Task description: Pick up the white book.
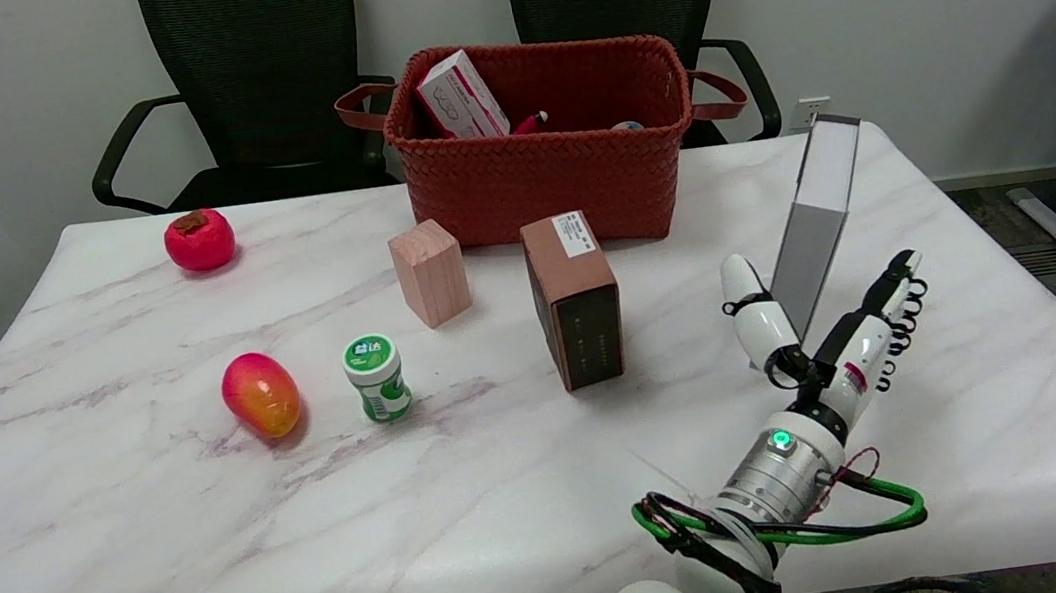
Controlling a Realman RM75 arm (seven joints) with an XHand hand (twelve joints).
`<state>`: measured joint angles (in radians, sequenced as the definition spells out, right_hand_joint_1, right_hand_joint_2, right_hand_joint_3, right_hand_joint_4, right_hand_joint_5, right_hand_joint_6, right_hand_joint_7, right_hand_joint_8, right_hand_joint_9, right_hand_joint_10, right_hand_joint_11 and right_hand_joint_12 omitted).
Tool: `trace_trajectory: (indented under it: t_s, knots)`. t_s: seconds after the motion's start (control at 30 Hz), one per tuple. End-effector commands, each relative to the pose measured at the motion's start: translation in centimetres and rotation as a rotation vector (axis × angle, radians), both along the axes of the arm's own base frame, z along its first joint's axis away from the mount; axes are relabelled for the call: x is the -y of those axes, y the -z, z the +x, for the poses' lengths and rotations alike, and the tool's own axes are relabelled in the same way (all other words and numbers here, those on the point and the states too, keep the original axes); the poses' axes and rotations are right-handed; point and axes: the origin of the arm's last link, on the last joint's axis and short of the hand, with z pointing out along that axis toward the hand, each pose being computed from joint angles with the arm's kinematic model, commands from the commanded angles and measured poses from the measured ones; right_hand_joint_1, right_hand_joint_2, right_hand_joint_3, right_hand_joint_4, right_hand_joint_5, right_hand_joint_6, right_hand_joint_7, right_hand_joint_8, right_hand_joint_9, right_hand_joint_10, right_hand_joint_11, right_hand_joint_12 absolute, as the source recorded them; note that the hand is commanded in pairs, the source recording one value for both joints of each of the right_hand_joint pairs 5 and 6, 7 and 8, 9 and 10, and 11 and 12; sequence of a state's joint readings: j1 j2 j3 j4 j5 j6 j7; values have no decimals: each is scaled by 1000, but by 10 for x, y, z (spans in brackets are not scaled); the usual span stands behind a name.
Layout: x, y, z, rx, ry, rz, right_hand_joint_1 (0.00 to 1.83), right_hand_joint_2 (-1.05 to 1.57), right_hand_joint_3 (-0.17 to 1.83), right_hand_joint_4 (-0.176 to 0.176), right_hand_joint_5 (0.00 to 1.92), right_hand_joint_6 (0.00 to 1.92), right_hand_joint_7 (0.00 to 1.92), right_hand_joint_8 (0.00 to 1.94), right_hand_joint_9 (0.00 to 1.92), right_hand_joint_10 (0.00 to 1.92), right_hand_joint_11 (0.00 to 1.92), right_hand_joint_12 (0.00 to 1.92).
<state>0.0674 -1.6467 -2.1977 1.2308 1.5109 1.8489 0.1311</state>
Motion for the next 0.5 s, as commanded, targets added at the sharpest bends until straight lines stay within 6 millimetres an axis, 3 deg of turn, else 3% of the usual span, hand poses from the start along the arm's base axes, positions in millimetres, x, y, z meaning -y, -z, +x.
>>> trace_trajectory:
  t_s: [0.03,0.5]
  knots:
    - [23,-8,-1,52,28,13,1025,658,149,0,0,0,0,0,0,0,0,0]
    - [40,-11,-2,69,44,19,1017,625,322,0,0,0,0,0,0,0,0,0]
